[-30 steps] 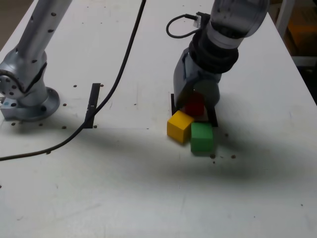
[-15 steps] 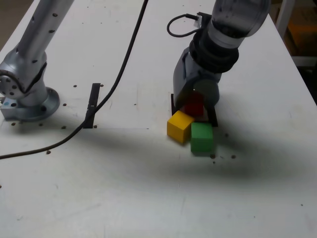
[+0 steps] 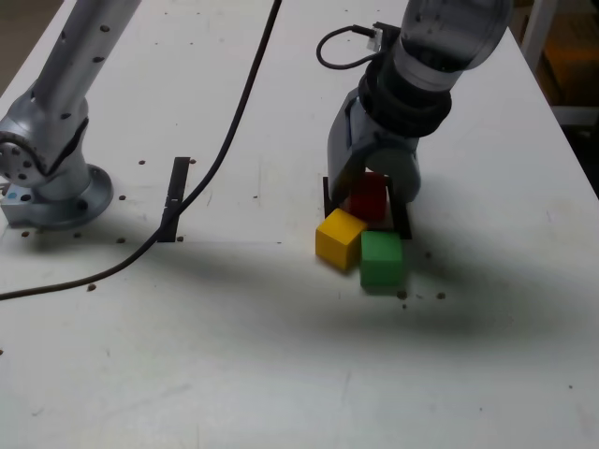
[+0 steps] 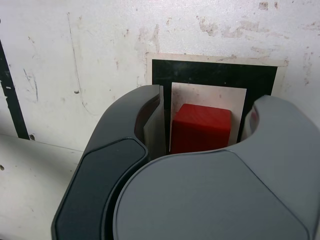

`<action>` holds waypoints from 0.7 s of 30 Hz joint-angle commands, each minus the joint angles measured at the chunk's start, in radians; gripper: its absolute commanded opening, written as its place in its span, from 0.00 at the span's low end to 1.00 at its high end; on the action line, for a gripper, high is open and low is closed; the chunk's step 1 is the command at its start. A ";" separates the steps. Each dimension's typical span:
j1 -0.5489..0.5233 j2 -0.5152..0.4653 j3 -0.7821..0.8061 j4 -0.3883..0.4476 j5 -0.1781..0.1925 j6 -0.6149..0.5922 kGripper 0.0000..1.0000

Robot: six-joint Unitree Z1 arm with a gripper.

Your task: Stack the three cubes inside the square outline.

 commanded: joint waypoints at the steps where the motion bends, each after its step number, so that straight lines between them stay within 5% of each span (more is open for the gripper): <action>1: 0.002 0.004 -0.002 0.004 0.002 0.004 0.80; 8: 0.002 -0.007 -0.004 0.008 -0.004 -0.003 0.98; 16: -0.016 -0.095 -0.031 0.107 -0.042 -0.082 1.00; 21: -0.070 -0.193 -0.002 0.169 -0.102 -0.206 1.00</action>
